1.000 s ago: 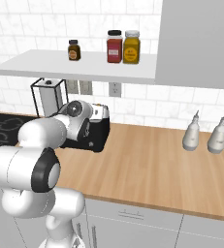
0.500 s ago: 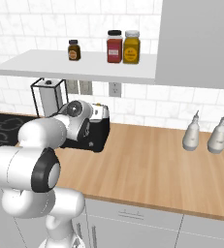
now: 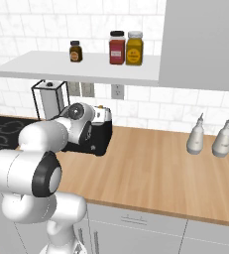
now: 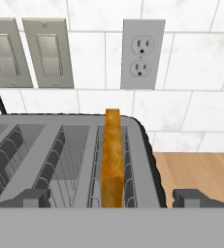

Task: Start the toaster. Once the lever pops up, take the bread to the plate on the dining counter.

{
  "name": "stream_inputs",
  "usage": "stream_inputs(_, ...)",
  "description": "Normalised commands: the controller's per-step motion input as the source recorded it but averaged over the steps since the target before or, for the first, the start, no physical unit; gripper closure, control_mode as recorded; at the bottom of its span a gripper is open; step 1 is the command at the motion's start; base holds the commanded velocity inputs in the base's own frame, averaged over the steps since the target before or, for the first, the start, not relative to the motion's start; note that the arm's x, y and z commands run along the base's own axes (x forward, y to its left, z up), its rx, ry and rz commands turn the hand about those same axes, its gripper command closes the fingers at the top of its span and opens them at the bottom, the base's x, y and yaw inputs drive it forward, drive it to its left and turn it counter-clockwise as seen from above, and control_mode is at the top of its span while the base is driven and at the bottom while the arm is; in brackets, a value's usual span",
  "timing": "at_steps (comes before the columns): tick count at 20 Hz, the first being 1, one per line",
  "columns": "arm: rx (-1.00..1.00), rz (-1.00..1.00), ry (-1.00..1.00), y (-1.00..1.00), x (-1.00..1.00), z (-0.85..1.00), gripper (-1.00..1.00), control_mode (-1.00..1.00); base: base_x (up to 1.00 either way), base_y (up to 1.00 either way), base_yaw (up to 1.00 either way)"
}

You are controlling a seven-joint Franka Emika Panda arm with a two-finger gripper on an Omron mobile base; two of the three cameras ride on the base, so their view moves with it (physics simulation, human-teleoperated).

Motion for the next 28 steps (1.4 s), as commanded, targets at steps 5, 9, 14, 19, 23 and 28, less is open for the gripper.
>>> stream_inputs(5,0.0,0.0,0.0,0.0,0.0,0.0,-1.0,-1.0,0.0,0.0,0.0)
stream_inputs(9,0.0,0.0,0.0,0.0,0.0,0.0,-1.0,-1.0,0.0,0.0,0.0)
stream_inputs(14,0.0,0.0,0.0,0.0,0.0,0.0,-1.0,-1.0,0.0,0.0,0.0)
stream_inputs(19,0.0,0.0,0.0,0.0,0.0,0.0,-1.0,-1.0,0.0,0.0,0.0)
stream_inputs(23,0.0,0.0,0.0,0.0,0.0,0.0,-1.0,-1.0,0.0,0.0,0.0)
stream_inputs(28,0.0,0.0,0.0,0.0,0.0,0.0,-1.0,-1.0,0.0,0.0,0.0)
